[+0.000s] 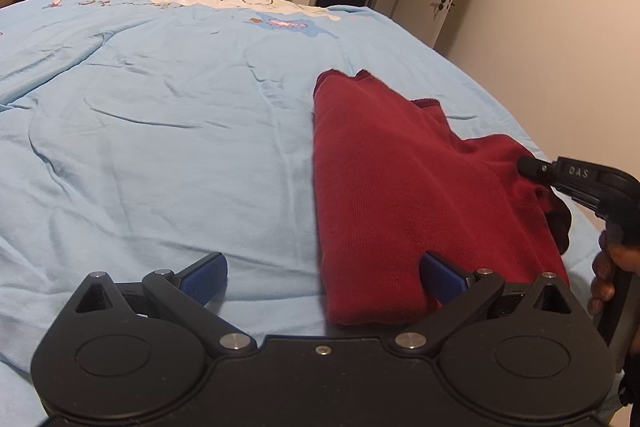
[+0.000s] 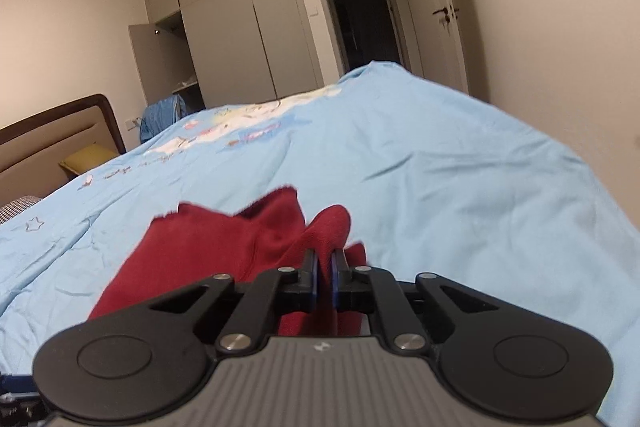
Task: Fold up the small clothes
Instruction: 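Pinch and tuck the sweater side with the right gripper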
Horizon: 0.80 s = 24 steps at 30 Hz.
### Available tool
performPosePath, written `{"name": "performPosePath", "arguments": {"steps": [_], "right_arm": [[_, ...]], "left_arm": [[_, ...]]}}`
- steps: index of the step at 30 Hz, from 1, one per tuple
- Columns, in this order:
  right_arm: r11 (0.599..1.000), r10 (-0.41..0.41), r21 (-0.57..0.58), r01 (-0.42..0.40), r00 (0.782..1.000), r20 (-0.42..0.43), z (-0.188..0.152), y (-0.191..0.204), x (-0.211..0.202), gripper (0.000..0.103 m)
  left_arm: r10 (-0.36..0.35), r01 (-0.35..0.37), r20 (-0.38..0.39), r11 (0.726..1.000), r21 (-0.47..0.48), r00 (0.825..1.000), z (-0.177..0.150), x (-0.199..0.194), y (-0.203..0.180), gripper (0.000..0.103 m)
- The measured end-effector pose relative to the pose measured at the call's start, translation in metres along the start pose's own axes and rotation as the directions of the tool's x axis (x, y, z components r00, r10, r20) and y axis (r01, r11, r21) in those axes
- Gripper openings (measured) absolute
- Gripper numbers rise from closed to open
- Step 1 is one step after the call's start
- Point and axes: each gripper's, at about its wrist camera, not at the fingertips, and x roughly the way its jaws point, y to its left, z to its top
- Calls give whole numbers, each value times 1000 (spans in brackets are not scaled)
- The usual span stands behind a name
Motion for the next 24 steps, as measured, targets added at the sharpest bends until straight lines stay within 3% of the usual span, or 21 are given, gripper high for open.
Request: {"name": "performPosePath", "arguments": {"steps": [6, 10, 14, 17, 24], "right_arm": [[999, -34, 34, 37, 996, -77, -18, -8, 16, 9], [993, -18, 112, 26, 997, -70, -26, -16, 7, 22], [987, 26, 160, -18, 998, -52, -23, -21, -1, 57], [983, 57, 178, -47, 997, -55, -26, -21, 0, 65], [972, 63, 231, -45, 996, -71, -49, -27, 11, 72]], "left_arm": [[-10, 10, 5, 1000, -3, 1000, 0, -2, 1, 102], [-11, 11, -7, 1000, -10, 1000, -2, 1, 3, 102], [-10, 10, -8, 1000, -8, 1000, -2, 2, 2, 102], [-8, 8, -10, 1000, -6, 1000, -2, 3, 2, 102], [-8, 9, -20, 1000, 5, 1000, -4, 5, 2, 102]]}}
